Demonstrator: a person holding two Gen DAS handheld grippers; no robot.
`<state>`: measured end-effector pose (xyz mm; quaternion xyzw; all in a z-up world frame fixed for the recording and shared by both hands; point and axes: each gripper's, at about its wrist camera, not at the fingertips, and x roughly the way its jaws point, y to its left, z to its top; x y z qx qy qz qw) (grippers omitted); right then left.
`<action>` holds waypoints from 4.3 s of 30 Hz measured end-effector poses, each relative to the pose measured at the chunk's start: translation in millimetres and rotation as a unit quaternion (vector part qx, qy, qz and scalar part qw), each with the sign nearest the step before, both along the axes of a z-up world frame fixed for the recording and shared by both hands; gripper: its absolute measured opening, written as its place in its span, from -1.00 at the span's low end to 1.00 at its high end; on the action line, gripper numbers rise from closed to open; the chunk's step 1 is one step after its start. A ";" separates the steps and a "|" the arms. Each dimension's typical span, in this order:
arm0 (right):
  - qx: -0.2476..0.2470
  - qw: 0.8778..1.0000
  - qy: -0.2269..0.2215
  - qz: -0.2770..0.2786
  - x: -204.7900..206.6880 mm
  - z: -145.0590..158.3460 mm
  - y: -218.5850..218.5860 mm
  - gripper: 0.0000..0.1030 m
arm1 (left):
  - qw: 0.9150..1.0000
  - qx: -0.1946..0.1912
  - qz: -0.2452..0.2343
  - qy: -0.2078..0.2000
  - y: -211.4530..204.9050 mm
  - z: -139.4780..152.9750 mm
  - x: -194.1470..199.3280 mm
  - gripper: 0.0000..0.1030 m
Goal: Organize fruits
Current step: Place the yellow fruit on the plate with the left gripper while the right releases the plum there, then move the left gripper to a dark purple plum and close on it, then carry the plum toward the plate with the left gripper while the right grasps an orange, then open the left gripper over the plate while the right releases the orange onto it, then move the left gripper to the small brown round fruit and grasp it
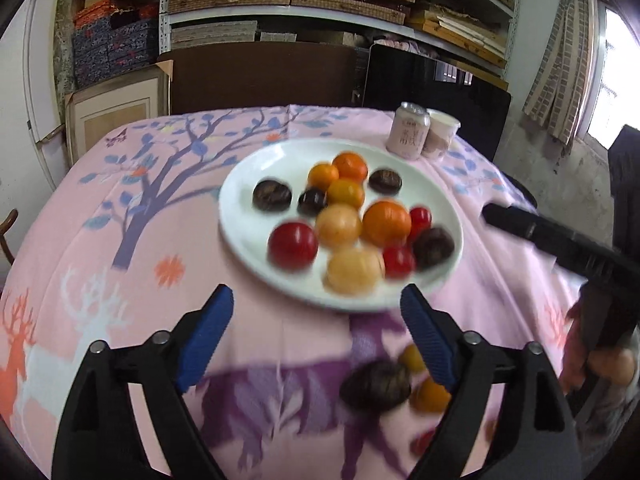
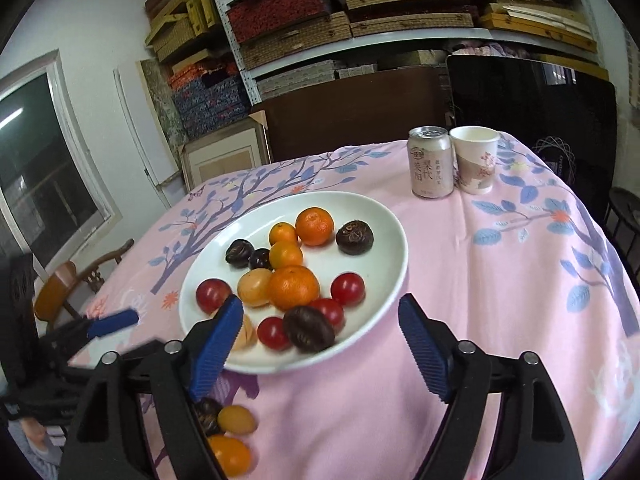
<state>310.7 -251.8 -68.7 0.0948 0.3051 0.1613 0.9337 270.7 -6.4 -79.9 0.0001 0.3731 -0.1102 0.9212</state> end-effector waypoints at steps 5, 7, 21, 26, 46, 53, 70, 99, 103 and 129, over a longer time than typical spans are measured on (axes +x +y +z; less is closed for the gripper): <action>0.053 0.998 0.020 -0.024 -40.0 -16.6 -22.4 0.77 | 1.000 0.027 -0.007 0.010 -5.4 -19.9 -31.6 0.64; 0.071 0.996 0.032 -0.036 -50.6 -25.3 -31.0 0.77 | 0.999 0.035 -0.014 -0.001 -9.7 -19.9 -39.3 0.64; 0.107 0.993 0.042 -0.037 -51.7 -29.4 -38.9 0.79 | 0.994 0.095 -0.054 0.029 -41.0 -47.4 -25.5 0.66; 0.099 0.994 0.044 -0.033 -51.7 -29.4 -37.0 0.79 | 0.994 0.101 0.002 0.035 -20.1 -49.3 -12.8 0.67; 0.025 0.994 0.070 0.082 -60.9 -39.2 21.0 0.74 | 0.997 0.048 -0.013 0.053 3.1 -50.5 -8.8 0.00; 0.004 0.989 0.103 0.110 -63.4 -52.7 38.4 0.26 | 0.997 0.048 -0.016 0.052 1.7 -50.1 -9.7 -0.04; 0.029 0.989 0.091 0.111 -65.8 -47.8 33.8 -0.25 | 0.999 0.025 -0.007 0.029 9.0 -36.9 -16.4 -0.06; 0.006 0.999 0.043 0.005 61.1 -1.1 9.2 0.47 | 0.999 -0.021 0.025 0.023 9.3 10.3 93.1 0.70; 0.022 0.999 0.031 -0.004 8.5 -1.9 -6.6 0.75 | 0.999 -0.038 0.028 0.026 22.6 5.9 37.7 0.73; 0.117 0.991 0.039 -0.053 -76.8 -37.3 -59.9 0.91 | 0.993 0.098 -0.055 0.032 -77.4 -32.9 -9.4 0.81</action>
